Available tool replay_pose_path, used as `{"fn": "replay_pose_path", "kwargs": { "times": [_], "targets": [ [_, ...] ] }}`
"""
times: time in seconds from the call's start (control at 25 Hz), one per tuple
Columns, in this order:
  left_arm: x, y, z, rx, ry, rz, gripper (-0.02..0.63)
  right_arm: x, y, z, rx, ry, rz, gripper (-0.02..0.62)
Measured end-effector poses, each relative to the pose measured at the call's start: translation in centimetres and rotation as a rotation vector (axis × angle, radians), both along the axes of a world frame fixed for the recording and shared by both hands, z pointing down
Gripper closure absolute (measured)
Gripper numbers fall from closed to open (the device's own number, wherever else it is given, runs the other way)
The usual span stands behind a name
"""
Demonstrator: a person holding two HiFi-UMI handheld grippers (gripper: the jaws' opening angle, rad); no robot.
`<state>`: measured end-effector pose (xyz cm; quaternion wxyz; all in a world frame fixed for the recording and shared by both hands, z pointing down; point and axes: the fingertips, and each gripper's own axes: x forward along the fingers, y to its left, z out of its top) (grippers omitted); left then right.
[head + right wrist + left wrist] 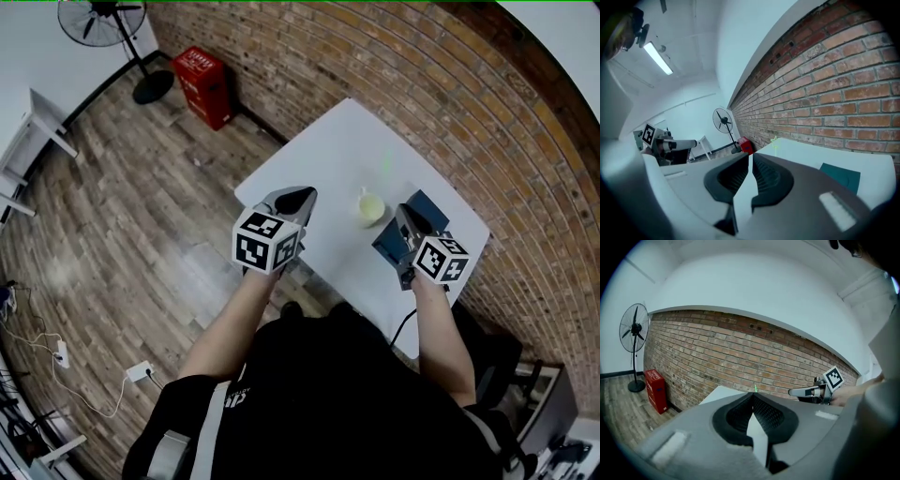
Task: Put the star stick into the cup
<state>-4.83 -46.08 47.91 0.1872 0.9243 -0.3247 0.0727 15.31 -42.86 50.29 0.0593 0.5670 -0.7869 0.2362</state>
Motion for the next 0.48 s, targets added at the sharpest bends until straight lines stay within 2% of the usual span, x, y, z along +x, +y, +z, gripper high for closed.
{"fn": "replay_pose_path", "kwargs": {
  "times": [0.28, 0.48],
  "targets": [
    [-0.4, -1.1, -4.4, 0.092, -0.011, -0.022, 0.600, -1.7, -0.5, -5.4, 0.134, 0.026, -0.086, 0.588],
    [0.6, -1.4, -6.1, 0.108, -0.022, -0.031, 0.600, -1.5, -0.5, -8.5, 0.194, 0.061, -0.115, 0.595]
  ]
}}
